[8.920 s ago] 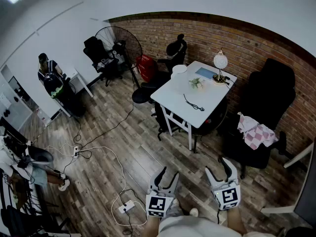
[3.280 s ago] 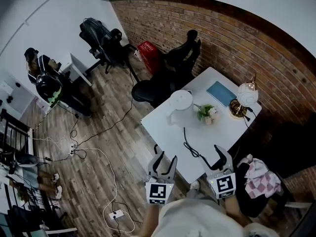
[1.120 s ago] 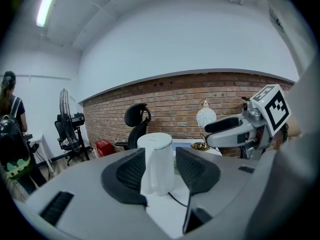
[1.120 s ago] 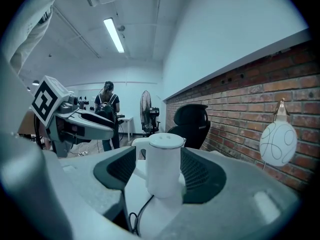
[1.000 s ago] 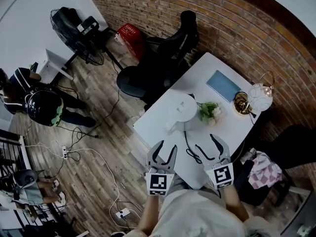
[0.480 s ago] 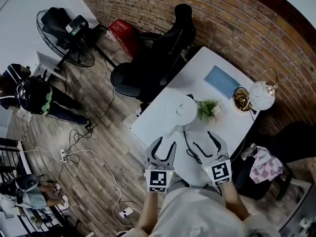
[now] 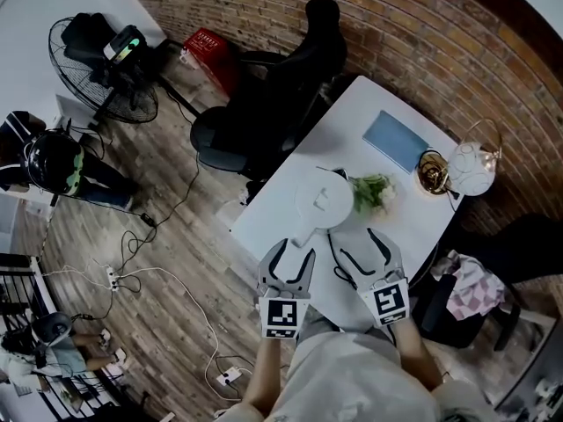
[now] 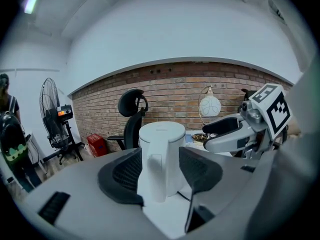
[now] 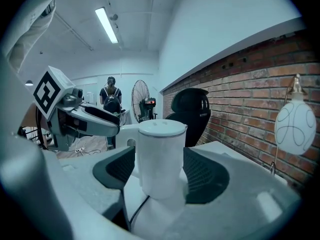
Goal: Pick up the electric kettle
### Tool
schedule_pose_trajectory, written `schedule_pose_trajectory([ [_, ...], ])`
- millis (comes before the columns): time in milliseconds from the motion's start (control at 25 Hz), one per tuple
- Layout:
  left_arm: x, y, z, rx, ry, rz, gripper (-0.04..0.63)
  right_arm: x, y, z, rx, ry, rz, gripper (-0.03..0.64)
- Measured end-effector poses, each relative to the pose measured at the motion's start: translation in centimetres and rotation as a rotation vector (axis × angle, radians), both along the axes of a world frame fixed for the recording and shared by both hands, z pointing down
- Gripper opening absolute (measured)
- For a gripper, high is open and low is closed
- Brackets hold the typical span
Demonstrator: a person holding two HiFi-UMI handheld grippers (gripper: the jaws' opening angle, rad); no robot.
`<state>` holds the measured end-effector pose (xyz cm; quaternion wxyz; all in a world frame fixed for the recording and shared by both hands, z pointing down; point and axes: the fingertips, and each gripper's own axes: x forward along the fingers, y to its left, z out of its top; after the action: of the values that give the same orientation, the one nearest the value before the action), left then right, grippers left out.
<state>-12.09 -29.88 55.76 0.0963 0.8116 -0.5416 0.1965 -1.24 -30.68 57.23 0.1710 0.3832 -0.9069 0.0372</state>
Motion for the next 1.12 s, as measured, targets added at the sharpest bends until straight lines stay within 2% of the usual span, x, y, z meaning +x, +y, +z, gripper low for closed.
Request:
schedule_pose_trajectory([
  [120, -0.1, -0.4, 0.4, -0.012, -0.002, 0.013, 0.233, -0.2, -0.4, 0.4, -0.007, 0.000, 0.007, 0.291],
  [240, -0.1, -0.9, 0.7, -0.023, -0.001, 0.024, 0.237, -0.4, -0.7, 0.8, -0.057, -0.019, 0.037, 0.295],
  [480, 0.0, -1.8, 1.7, -0.046, -0.004, 0.053, 0.244, -1.1, -1.8, 1.7, -0.035, -0.018, 0.020, 0.322],
  [800, 0.5, -2.6, 2.4, -0.059, -0.009, 0.094, 0.249, -2.5, -2.9, 3.2, -0.025, -0.016, -0.025, 0.420],
  [1120, 0.8, -3.1, 3.2, -0.077, -0.016, 0.116, 0.252, -3.3, -4.2, 5.2, -0.087, -0.064, -0.007, 0.502],
])
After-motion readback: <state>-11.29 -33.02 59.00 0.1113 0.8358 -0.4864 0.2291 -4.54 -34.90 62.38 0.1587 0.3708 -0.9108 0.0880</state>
